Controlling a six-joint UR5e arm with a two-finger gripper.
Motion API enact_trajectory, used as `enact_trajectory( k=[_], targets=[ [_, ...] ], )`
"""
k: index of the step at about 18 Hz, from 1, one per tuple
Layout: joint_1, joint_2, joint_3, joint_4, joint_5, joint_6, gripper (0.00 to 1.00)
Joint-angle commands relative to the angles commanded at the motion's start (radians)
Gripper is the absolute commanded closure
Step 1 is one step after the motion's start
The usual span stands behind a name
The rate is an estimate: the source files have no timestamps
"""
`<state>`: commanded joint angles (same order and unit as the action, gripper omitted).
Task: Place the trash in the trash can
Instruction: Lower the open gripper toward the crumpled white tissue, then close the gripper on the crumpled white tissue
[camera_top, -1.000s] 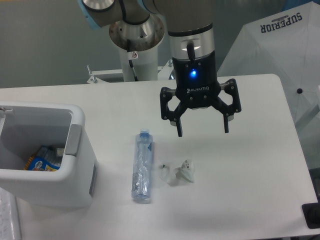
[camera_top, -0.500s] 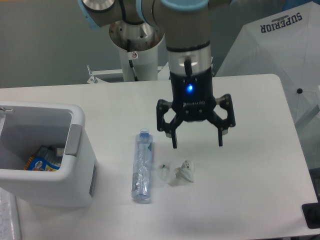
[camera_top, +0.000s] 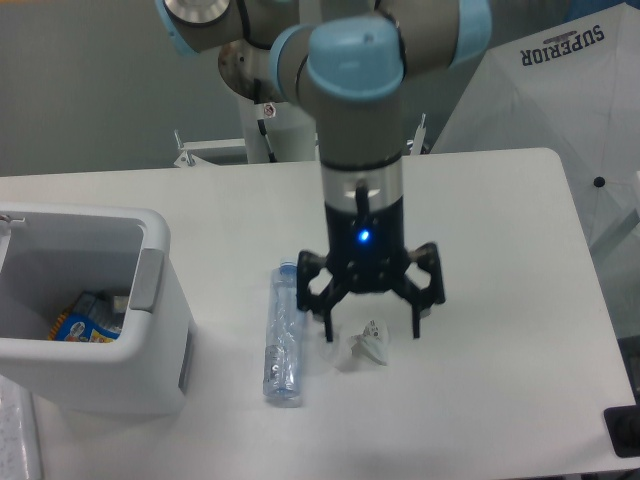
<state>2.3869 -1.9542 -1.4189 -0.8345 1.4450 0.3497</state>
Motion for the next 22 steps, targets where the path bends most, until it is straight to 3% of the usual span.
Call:
enact_trajectory(
  k=[3,9,19,22],
  targets=[
    [-0.005,-0.025,-0.012,0.003,0.002,-0.003,0.0],
    [0.006,-0.029,-0.101,0.008,0.028,0.018,0.0],
    [0.089,-0.016,-0.285,-0.002,0.026,0.582,0.0],
    [0.098,-0.014,-0.292,-0.006,0.026,0.643,0.0]
  ],
)
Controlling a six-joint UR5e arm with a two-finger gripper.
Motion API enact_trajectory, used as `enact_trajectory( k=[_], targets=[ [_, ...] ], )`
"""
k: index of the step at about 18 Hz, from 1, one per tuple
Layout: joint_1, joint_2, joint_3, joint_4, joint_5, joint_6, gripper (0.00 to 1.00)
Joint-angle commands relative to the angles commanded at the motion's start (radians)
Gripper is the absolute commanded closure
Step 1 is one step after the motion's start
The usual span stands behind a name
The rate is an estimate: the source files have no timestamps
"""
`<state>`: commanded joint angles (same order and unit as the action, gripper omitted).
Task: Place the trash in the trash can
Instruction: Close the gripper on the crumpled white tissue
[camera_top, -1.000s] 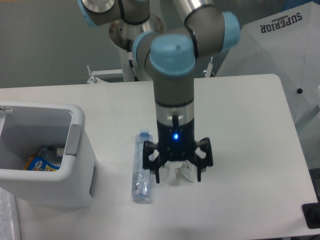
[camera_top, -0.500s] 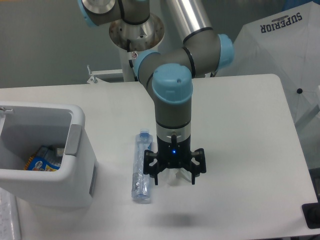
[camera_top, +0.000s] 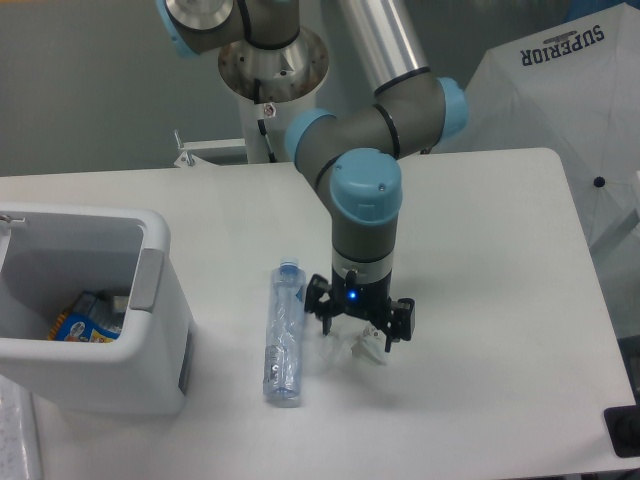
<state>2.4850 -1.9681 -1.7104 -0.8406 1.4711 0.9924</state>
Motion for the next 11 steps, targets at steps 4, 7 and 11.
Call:
enact_trajectory(
  k=[4,7,11],
  targets=[
    [-0.003,-0.002,-0.009,0.0,0.002,0.017,0.0],
    [-0.008,-0.008,-0.009,0.003,0.003,0.015,0.0],
    [-0.009,-0.011,-0.02,0.008,0.003,0.015,0.07]
  ],
)
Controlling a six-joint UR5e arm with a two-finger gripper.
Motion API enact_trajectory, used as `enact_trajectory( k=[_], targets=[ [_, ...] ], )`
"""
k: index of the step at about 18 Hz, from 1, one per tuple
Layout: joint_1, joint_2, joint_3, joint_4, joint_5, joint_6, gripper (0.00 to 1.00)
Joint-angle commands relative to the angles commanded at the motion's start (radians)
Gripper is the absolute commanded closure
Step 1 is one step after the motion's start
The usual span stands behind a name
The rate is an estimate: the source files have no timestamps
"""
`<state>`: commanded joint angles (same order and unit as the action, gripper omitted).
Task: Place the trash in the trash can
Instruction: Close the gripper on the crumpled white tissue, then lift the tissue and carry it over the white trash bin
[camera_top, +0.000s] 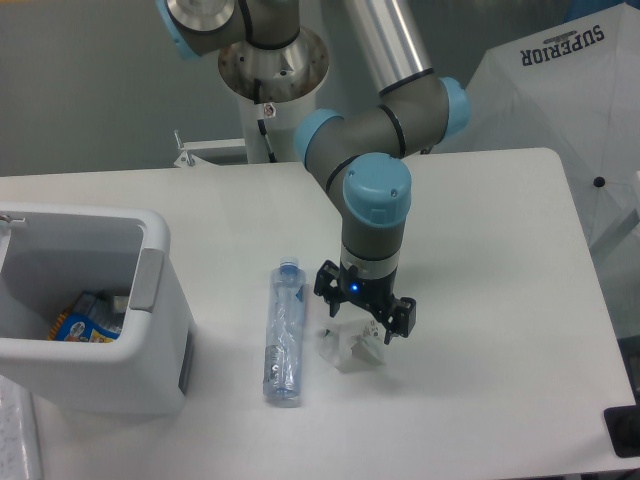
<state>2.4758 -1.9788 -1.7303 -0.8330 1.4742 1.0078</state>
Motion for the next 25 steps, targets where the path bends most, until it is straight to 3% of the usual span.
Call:
enact_trajectory(
  k=[6,12,18,22,25],
  targets=[
    [-0.005,-0.006,-0.005,0.005,0.002,-0.003,0.18],
    [-0.006,-0.006,-0.005,0.003,0.003,-0.011,0.53],
    [-0.005,-0.005,-0.002,0.0,-0.003,-0.009,0.79],
    [-0.003,-0.003,0.008,0.0,-0.006,-0.012,0.92],
    [0.0,-0.002,0.009,0.0,-0.008,-0.012,0.92]
  ],
)
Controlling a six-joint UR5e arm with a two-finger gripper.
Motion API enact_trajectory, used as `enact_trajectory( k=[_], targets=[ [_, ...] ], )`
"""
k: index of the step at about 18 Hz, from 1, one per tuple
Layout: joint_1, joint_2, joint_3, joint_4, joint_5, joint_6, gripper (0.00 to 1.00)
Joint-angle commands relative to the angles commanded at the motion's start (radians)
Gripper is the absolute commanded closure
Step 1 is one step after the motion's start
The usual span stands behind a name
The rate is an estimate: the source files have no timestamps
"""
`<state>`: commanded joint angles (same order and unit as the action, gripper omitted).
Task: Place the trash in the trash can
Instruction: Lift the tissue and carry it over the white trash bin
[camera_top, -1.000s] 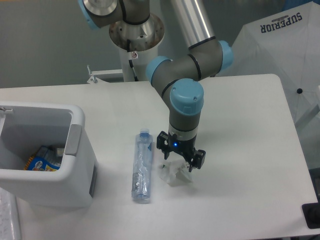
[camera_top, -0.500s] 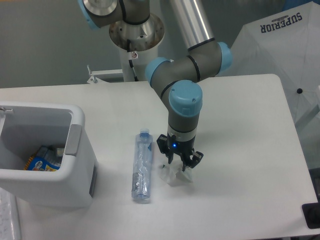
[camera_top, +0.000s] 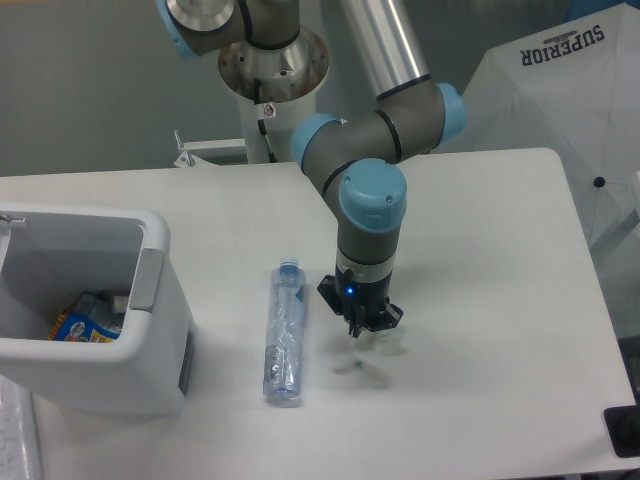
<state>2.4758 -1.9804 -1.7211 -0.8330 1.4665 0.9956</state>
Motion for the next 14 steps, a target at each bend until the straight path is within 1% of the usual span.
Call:
enact_trajectory(
  k=[2,5,7,9,11,13,14],
  targets=[
    [0.003,0.006,0.003,0.0,-0.003,0.0,0.93],
    [0.012,0.006,0.026,-0.003,-0.035,-0.005,0.93],
    [0.031,0.018,0.031,-0.005,-0.095,-0.034,0.93],
    [0.057,0.063,0.032,-0.006,-0.178,-0.055,0.93],
    [0.084,0.083,0.035,-0.005,-0.263,-0.061,0.93],
    [0.106,0.101,0.054,-0.005,-0.34,-0.118,0.93],
    [0.112,0.11,0.075,-0.005,-0.374,-0.162,0.93]
  ],
)
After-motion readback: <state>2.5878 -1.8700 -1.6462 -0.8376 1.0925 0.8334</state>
